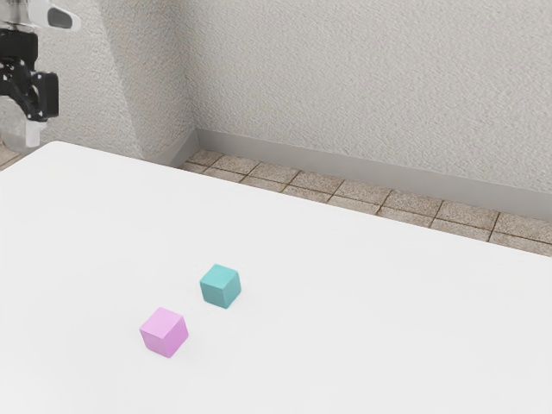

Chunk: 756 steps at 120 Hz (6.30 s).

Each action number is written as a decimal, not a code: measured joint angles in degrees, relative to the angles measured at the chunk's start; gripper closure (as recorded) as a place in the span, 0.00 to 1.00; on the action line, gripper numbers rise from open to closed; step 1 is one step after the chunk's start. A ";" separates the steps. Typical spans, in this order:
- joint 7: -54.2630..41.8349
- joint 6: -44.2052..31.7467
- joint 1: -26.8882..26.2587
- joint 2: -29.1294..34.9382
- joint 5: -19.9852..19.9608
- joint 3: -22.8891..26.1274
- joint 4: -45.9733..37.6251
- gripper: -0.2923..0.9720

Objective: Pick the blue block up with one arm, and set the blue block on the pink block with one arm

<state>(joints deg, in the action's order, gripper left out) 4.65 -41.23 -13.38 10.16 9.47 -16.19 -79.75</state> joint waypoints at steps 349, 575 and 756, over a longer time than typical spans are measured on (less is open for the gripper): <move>-28.27 -98.22 -3.46 -30.23 -30.28 -0.50 -37.34 0.25; -21.05 -91.32 -4.14 -34.54 -23.61 -0.34 -32.99 0.25; -22.95 -90.21 -8.07 -18.07 -20.95 -5.71 -45.50 0.46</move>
<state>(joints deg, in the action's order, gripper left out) -18.30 -131.44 -21.44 -7.91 -11.48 -21.90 -125.25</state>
